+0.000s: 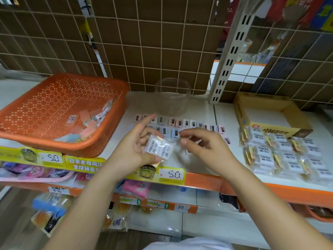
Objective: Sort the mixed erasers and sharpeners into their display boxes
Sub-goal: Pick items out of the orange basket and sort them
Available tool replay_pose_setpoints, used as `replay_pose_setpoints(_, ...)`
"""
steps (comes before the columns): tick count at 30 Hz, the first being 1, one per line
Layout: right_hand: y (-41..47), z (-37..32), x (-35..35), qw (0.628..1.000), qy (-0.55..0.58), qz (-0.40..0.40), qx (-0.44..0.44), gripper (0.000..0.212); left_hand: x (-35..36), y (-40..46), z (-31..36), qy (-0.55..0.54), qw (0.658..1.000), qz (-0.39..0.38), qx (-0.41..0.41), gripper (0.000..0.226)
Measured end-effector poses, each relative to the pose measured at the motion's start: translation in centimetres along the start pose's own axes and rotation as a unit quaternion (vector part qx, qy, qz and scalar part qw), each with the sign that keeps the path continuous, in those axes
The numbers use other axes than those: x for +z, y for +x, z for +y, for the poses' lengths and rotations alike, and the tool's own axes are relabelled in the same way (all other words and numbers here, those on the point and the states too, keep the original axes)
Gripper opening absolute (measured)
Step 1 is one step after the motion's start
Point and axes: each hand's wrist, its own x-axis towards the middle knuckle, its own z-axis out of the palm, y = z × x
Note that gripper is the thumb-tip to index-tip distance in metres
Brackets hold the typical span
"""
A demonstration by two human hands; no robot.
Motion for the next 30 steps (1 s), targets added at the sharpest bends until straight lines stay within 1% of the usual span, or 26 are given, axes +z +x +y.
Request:
replay_pose_setpoints(2,-0.5,-1.1,0.5,0.989,0.128,-0.040,0.054,0.020,1.0,0.2,0.3,0.007,1.000,-0.020,0.013,0.100)
replay_pose_setpoints(3,-0.8,-1.3,0.6,0.982,0.169,-0.054,0.067,0.023,1.6,0.3,0.4,0.008,1.000,-0.024,0.016,0.101)
replay_pose_setpoints(6,-1.5,-0.9,-0.3,0.972,0.213,-0.048,0.091,0.031,3.6,0.8,0.7,0.002,1.000,-0.015,0.014,0.106)
replay_pose_setpoints(8,-2.3,-0.2,-1.6,0.966,0.236,-0.023,0.107,0.035,5.2,1.1,0.7,0.005,1.000,0.002,0.019,0.102)
replay_pose_setpoints(10,-3.2,0.7,-3.2,0.963,0.243,-0.001,0.115,0.039,6.7,1.4,0.5,0.037,0.998,0.020,0.036,0.097)
replay_pose_setpoints(13,-5.0,2.2,-6.2,0.962,0.240,0.042,0.126,0.039,9.5,2.0,0.0,0.123,0.990,0.031,0.055,0.086)
replay_pose_setpoints(15,-6.4,3.6,-8.6,0.960,0.229,0.078,0.142,0.038,11.6,2.5,-0.5,0.163,0.984,0.029,0.068,0.071)
replay_pose_setpoints(18,-8.9,5.8,-12.7,0.958,0.212,0.116,0.153,0.037,15.1,3.4,-1.0,0.234,0.967,0.018,0.098,0.043)
replay_pose_setpoints(19,-9.6,6.4,-14.1,0.956,0.212,0.128,0.158,0.038,16.3,3.8,-1.1,0.255,0.961,0.019,0.107,0.038)
replay_pose_setpoints(22,-11.2,8.3,-18.3,0.948,0.208,0.173,0.168,0.042,19.8,5.1,-1.2,0.285,0.952,0.032,0.111,0.029)
replay_pose_setpoints(24,-11.5,9.6,-20.5,0.948,0.186,0.202,0.164,0.042,21.6,5.9,-1.4,0.318,0.939,0.042,0.124,0.025)
replay_pose_setpoints(27,-11.3,11.0,-23.0,0.945,0.151,0.237,0.164,0.035,23.5,6.8,-1.6,0.364,0.924,0.054,0.107,0.024)
replay_pose_setpoints(30,-11.4,12.2,-24.1,0.939,0.182,0.243,0.163,0.028,24.5,7.2,-1.9,0.400,0.910,0.051,0.097,0.019)
